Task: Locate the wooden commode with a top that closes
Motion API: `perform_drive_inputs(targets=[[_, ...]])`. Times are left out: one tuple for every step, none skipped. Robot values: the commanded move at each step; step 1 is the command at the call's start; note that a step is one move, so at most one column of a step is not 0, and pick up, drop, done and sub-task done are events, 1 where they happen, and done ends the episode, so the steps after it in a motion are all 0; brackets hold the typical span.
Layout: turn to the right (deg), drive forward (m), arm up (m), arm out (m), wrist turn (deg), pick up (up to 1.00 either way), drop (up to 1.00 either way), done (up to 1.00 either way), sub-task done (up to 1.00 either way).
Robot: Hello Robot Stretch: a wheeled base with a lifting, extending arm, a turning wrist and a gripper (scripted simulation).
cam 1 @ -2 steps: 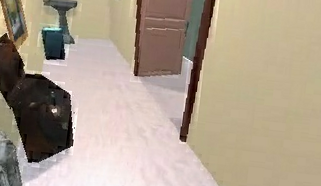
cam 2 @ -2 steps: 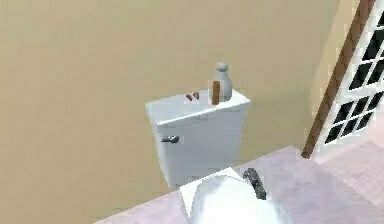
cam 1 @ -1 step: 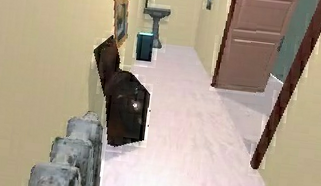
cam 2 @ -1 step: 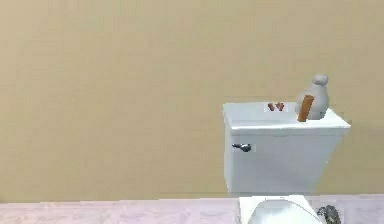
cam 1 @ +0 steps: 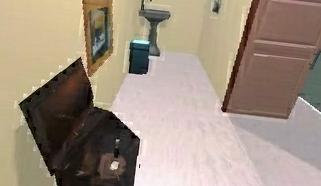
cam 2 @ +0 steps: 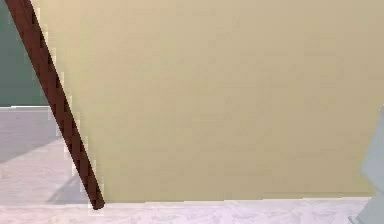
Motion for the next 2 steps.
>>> perform_drive_inputs(targets=[[-15.0,0.0,0.0,0.0,0.0,0.0,0.0,0.0,0.0],[0.0,0.0,0.0,0.0,0.0,0.0,0.0,1.0,0.0]])
